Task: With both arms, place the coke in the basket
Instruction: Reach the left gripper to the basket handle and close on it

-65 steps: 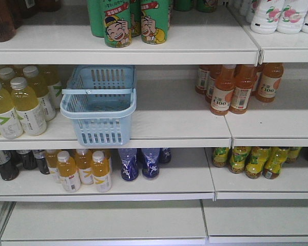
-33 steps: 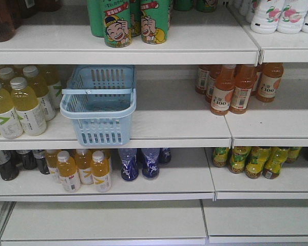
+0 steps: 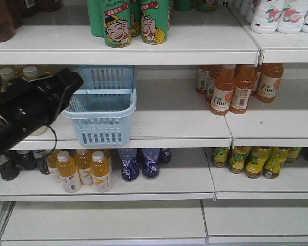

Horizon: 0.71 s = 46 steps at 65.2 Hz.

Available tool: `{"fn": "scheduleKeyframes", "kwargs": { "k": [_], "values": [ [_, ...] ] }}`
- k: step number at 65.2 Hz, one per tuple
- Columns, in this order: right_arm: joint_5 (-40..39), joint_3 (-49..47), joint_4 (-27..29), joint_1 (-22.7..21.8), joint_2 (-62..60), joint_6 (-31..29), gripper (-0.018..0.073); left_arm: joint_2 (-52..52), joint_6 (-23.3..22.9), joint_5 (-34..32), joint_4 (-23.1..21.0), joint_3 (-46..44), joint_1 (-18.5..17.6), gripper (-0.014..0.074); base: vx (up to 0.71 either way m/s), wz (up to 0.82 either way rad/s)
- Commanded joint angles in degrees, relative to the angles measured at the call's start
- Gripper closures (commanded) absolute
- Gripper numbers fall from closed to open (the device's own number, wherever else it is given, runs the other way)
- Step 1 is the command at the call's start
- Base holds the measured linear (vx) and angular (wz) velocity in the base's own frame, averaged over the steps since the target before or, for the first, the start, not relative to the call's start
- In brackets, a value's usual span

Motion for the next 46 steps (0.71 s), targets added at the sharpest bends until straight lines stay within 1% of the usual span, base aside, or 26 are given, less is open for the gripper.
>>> {"fn": "scheduleKeyframes", "kwargs": {
  "k": [1,2,4,5,6,7,10,12,13,15,18,21,27,37,43,46],
  "values": [
    [-4.1,0.6,-0.8,0.0,-1.0,-0.3,0.0564,3.1,-11.4,-10.7,8.8,-1.7,-0.4,0.0604,0.00,0.00],
    [-4.1,0.6,-0.8,0.0,-1.0,-0.3,0.0564,4.1,-15.0,-12.7,11.1,-1.7,-0.4,0.0604,0.00,0.00],
    [-4.1,0.6,-0.8,0.0,-1.0,-0.3,0.0564,5.4,-19.8,-16.1,14.8,-1.7,-0.4,0.0604,0.00,0.00],
    [-4.1,0.6,-0.8,0.0,-1.0,-0.3,0.0564,6.5,-23.4,-19.4,17.9,-1.7,-0.2,0.0604,0.00,0.00],
    [-4.1,0.6,-0.8,0.0,-1.0,-0.3,0.0564,7.2,-25.7,-21.9,20.0,-1.7,-0.1,0.0604,0.00,0.00],
    [-4.1,0.6,-0.8,0.0,-1.0,-0.3,0.0564,8.3,-29.0,-25.9,23.0,-1.7,0.2,0.0604,0.00,0.00],
    [-4.1,0.6,-0.8,0.0,-1.0,-0.3,0.0564,10.7,-34.8,-36.8,29.0,-1.7,1.2,0.0604,0.00,0.00],
    [-4.1,0.6,-0.8,0.0,-1.0,-0.3,0.0564,12.8,-38.0,-44.3,32.1,-1.7,1.9,0.0604,0.00,0.00],
    [-4.1,0.6,-0.8,0.0,-1.0,-0.3,0.0564,14.1,-38.7,-46.9,32.9,-1.7,2.2,0.0604,0.00,0.00],
    [-4.1,0.6,-0.8,0.0,-1.0,-0.3,0.0564,16.1,-39.6,-52.5,34.0,-1.7,2.8,0.0604,0.00,0.00],
    [-4.1,0.6,-0.8,0.0,-1.0,-0.3,0.0564,18.7,-39.2,-57.6,34.4,-1.7,3.3,0.0603,0.00,0.00],
    [-4.1,0.6,-0.8,0.0,-1.0,-0.3,0.0564,21.0,-38.3,-59.6,34.2,-1.7,3.8,0.0603,0.00,0.00],
    [-4.1,0.6,-0.8,0.0,-1.0,-0.3,0.0564,24.5,-37.8,-59.9,34.2,-1.7,4.4,0.0603,0.00,0.00],
    [-4.1,0.6,-0.8,0.0,-1.0,-0.3,0.0564,28.7,-37.8,-58.1,33.1,-1.7,5.2,0.0603,0.00,0.00],
    [-4.0,0.6,-0.8,0.0,-1.0,-0.3,0.0564,30.3,-37.8,-56.5,33.2,-1.7,6.7,0.0598,0.00,0.00],
    [-4.0,0.6,-0.8,0.0,-1.0,-0.3,0.0564,30.7,-37.8,-56.5,32.6,-1.7,7.5,0.0589,0.00,0.00]
  ]
}}
